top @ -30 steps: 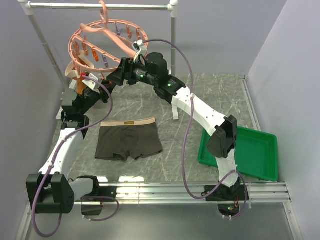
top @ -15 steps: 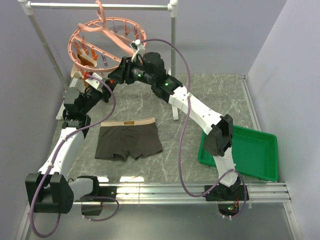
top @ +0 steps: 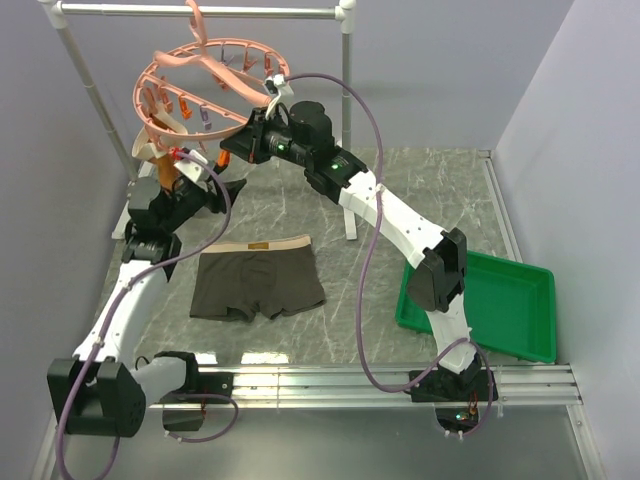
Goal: Clip the underwear to the hanger
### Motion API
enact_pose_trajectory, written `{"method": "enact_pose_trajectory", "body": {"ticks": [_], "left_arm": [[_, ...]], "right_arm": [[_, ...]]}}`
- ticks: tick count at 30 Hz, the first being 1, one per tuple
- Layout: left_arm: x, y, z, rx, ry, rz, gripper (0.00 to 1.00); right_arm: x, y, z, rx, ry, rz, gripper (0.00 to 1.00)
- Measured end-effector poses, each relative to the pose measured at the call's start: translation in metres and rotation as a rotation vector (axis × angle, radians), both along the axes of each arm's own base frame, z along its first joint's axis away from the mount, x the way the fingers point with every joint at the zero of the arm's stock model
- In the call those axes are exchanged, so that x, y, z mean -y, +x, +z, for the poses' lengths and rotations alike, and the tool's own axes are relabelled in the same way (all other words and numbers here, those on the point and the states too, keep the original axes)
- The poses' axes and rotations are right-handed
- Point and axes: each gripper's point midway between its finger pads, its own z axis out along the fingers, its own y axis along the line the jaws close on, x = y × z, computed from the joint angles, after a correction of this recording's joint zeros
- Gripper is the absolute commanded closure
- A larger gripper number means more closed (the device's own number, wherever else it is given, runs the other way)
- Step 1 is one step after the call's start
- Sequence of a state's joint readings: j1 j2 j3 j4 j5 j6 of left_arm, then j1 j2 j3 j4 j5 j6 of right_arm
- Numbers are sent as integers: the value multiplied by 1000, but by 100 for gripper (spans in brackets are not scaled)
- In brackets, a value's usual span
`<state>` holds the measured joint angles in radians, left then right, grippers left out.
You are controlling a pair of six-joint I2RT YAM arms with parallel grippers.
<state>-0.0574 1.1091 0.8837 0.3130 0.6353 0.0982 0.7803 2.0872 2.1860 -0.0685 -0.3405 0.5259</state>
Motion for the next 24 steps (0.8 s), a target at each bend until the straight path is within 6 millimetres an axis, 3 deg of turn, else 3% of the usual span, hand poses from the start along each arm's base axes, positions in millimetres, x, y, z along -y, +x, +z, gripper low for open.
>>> {"method": "enact_pose_trajectory", "body": {"ticks": [3, 8, 11, 15, 16, 24], "left_arm": [[-7, -15, 3, -26, -28, 13, 37], [-34, -48, 14, -55, -71, 83, 31], [-55, -66, 6, -108, -90, 151, 33], [-72, -77, -31, -259, -91, 205, 35], [-74, -77, -42, -309, -90, 213, 26], [-105, -68, -155, -758, -67, 389, 21]], "right_arm": [[2, 2, 1, 4, 3, -5, 100], [3, 5, 2, 16, 0, -8, 100], [4, 6, 1, 23, -3, -11, 100], [5, 7, 1, 25, -5, -10, 100], [6, 7, 1, 25, -5, -10, 100], [5, 6, 1, 21, -3, -4, 100]]}}
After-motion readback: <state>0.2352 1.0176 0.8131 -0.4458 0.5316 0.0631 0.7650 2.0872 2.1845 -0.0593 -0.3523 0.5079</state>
